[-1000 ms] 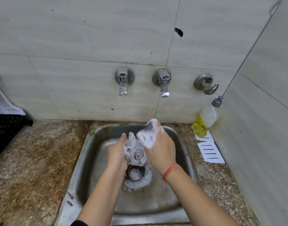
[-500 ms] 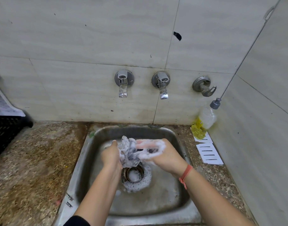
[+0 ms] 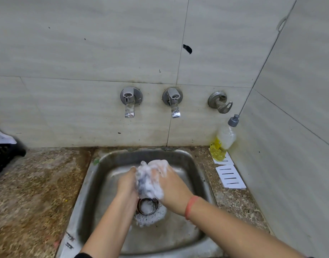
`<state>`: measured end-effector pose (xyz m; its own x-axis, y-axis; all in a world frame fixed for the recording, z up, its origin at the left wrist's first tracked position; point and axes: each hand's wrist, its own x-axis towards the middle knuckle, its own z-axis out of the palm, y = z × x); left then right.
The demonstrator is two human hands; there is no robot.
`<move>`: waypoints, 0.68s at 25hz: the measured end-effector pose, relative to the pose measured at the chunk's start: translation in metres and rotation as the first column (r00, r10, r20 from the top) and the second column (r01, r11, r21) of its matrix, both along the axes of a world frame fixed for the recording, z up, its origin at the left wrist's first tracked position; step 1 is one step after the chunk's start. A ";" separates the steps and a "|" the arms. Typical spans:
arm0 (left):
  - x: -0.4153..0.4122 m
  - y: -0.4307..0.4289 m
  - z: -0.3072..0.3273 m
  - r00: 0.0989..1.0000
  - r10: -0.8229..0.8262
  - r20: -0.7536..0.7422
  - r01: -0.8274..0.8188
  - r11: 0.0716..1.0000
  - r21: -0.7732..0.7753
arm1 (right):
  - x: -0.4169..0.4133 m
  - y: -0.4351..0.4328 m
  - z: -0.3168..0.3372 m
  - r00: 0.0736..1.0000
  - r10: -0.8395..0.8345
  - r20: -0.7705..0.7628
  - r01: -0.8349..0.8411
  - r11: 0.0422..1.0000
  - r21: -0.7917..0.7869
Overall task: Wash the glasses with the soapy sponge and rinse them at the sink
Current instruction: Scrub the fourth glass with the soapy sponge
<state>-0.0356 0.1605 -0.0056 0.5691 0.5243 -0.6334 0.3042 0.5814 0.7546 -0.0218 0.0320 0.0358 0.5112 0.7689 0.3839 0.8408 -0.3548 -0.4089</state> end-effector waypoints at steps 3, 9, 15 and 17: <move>0.005 -0.006 0.005 0.971 0.223 -0.082 -0.218 0.974 0.058 | -0.015 0.017 -0.020 0.882 -0.372 -0.288 0.425 0.893 0.148; -0.003 -0.010 0.011 0.942 0.314 -0.120 -0.268 0.917 0.295 | -0.019 0.024 -0.015 0.890 -0.320 -0.325 0.394 0.899 0.192; -0.010 -0.024 0.029 0.964 0.236 -0.119 -0.207 0.954 0.215 | -0.002 0.007 -0.023 0.939 -0.334 -0.080 0.341 0.936 0.089; -0.010 -0.033 0.035 0.956 0.287 -0.069 -0.239 0.891 0.386 | -0.013 0.019 -0.022 0.761 -0.476 -0.441 0.568 0.817 0.099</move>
<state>-0.0456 0.1275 0.0290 0.3092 0.8532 -0.4200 0.2815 0.3397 0.8974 -0.0348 0.0511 0.0141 0.9462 0.2600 0.1929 0.3101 -0.5568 -0.7706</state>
